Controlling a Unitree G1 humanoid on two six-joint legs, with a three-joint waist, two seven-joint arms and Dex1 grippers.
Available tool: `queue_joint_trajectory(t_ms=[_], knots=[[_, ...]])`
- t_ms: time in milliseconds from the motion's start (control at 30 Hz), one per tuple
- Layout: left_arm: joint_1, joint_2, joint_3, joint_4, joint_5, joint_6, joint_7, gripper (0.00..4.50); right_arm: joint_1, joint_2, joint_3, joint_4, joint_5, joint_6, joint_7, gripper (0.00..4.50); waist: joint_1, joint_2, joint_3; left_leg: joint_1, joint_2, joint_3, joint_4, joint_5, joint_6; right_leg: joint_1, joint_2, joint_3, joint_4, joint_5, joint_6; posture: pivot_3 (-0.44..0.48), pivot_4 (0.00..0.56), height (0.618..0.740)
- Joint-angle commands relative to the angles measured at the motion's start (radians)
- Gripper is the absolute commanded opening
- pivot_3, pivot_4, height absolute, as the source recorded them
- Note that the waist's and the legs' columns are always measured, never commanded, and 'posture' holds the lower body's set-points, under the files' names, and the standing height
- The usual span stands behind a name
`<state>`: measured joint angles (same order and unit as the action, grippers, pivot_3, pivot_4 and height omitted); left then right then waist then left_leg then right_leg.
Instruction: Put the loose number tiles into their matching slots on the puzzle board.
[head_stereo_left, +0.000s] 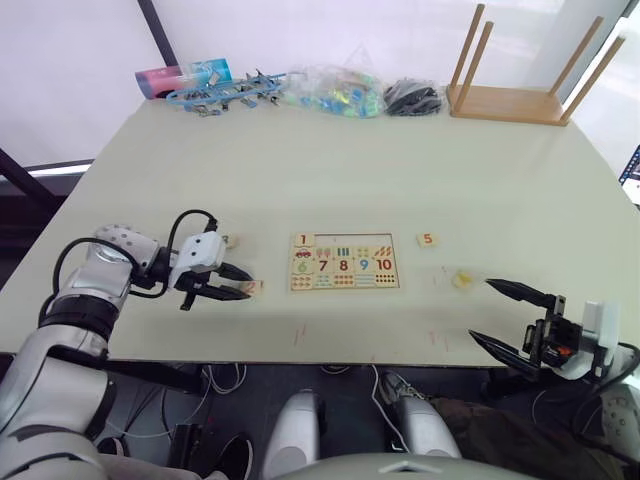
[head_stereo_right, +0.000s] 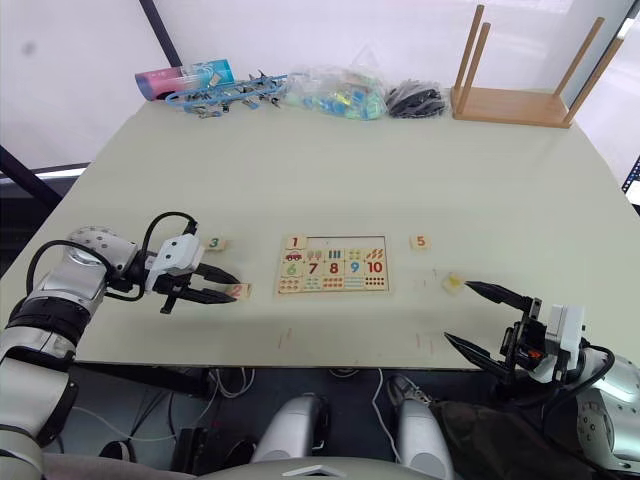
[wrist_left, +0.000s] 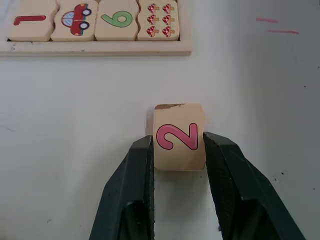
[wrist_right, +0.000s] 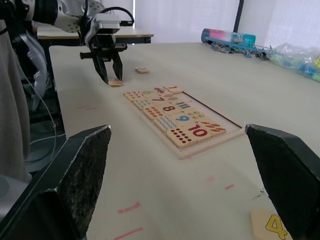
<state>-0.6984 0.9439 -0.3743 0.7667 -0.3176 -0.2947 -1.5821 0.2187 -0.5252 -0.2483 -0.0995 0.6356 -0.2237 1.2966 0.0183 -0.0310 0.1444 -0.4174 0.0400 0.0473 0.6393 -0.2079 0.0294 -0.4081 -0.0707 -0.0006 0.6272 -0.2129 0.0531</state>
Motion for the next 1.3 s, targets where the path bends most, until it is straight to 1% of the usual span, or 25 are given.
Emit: queue_joint_trajectory(t_ms=[33, 133, 267, 433, 533, 667, 733, 933, 1033, 1300], knots=[[-0.095, 0.015, 0.01, -0.039, -0.041, 0.072, -0.032, 0.96, 0.013, 0.011, -0.017, -0.017, 0.006, -0.025, -0.008, 4.5, 0.001, 0.0, 0.0, 0.0, 0.0, 0.0, 0.0, 0.0, 0.0, 0.0, 0.0, 0.0, 0.0, 0.0, 0.0, 0.0, 0.15, 0.74], [-0.151, -0.001, 0.004, -0.046, -0.04, 0.114, -0.032, 0.96, 0.016, 0.018, -0.014, -0.023, 0.001, -0.028, -0.017, 4.5, -0.003, 0.0, 0.0, -0.001, -0.001, 0.0, 0.001, 0.0, 0.0, 0.0, 0.0, 0.0, 0.0, 0.0, 0.001, 0.0, 0.15, 0.74], [-0.238, -0.071, 0.017, -0.029, 0.021, 0.165, -0.032, 0.96, 0.02, 0.026, -0.016, -0.023, -0.002, -0.037, -0.025, 4.5, -0.002, 0.0, 0.0, -0.001, -0.001, -0.001, 0.001, 0.0, 0.0, 0.0, 0.001, 0.0, 0.0, -0.001, 0.001, 0.0, 0.15, 0.74], [-0.301, -0.158, 0.028, 0.005, 0.104, 0.188, -0.022, 0.96, 0.023, 0.034, -0.01, -0.029, -0.005, -0.044, -0.036, 4.5, -0.003, -0.001, 0.001, -0.001, -0.001, -0.001, 0.002, 0.0, 0.0, 0.0, 0.001, 0.0, 0.0, -0.001, 0.002, 0.0, 0.15, 0.74], [-0.321, -0.195, 0.024, 0.036, 0.157, 0.16, -0.023, 0.96, 0.021, 0.043, -0.01, -0.032, -0.007, -0.046, -0.049, 4.5, -0.004, -0.001, 0.001, -0.001, -0.001, -0.001, 0.002, 0.0, 0.0, 0.0, 0.001, 0.0, 0.0, -0.001, 0.002, 0.0, 0.15, 0.74], [-0.373, -0.287, 0.004, 0.132, 0.26, 0.117, 0.044, 0.96, 0.029, 0.06, -0.02, -0.041, 0.0, -0.046, -0.077, 4.5, -0.003, -0.001, 0.001, -0.001, -0.001, -0.001, 0.002, 0.0, 0.0, 0.0, 0.001, 0.0, 0.0, -0.001, 0.002, 0.0, 0.15, 0.74], [-0.397, -0.318, 0.006, 0.185, 0.304, 0.092, 0.081, 0.96, 0.037, 0.065, -0.025, -0.044, 0.0, -0.047, -0.086, 4.5, -0.001, -0.001, 0.001, -0.002, -0.001, -0.001, 0.003, 0.0, 0.0, 0.0, 0.001, 0.0, 0.0, -0.001, 0.002, 0.0, 0.15, 0.74], [-0.454, -0.385, 0.027, 0.296, 0.374, 0.066, 0.129, 0.96, 0.052, 0.073, -0.036, -0.05, -0.009, -0.059, -0.13, 4.5, -0.004, -0.002, 0.001, -0.002, -0.001, -0.002, 0.004, 0.0, 0.001, 0.0, 0.001, 0.0, 0.0, 0.0, 0.001, 0.0, 0.15, 0.74], [-0.484, -0.415, 0.03, 0.351, 0.412, 0.051, 0.179, 0.96, 0.055, 0.083, -0.043, -0.036, -0.023, -0.091, -0.149, 4.5, -0.003, -0.002, 0.001, -0.003, -0.001, -0.002, 0.004, -0.001, 0.001, 0.0, 0.001, 0.0, 0.0, -0.001, 0.002, 0.0, 0.15, 0.74], [-0.512, -0.455, 0.036, 0.413, 0.464, 0.034, 0.197, 0.96, 0.063, 0.087, -0.036, -0.026, -0.031, -0.128, -0.167, 4.5, -0.004, -0.002, 0.001, -0.003, -0.001, -0.002, 0.005, -0.001, 0.001, 0.0, 0.001, 0.0, 0.0, 0.0, 0.001, 0.0, 0.15, 0.74]])
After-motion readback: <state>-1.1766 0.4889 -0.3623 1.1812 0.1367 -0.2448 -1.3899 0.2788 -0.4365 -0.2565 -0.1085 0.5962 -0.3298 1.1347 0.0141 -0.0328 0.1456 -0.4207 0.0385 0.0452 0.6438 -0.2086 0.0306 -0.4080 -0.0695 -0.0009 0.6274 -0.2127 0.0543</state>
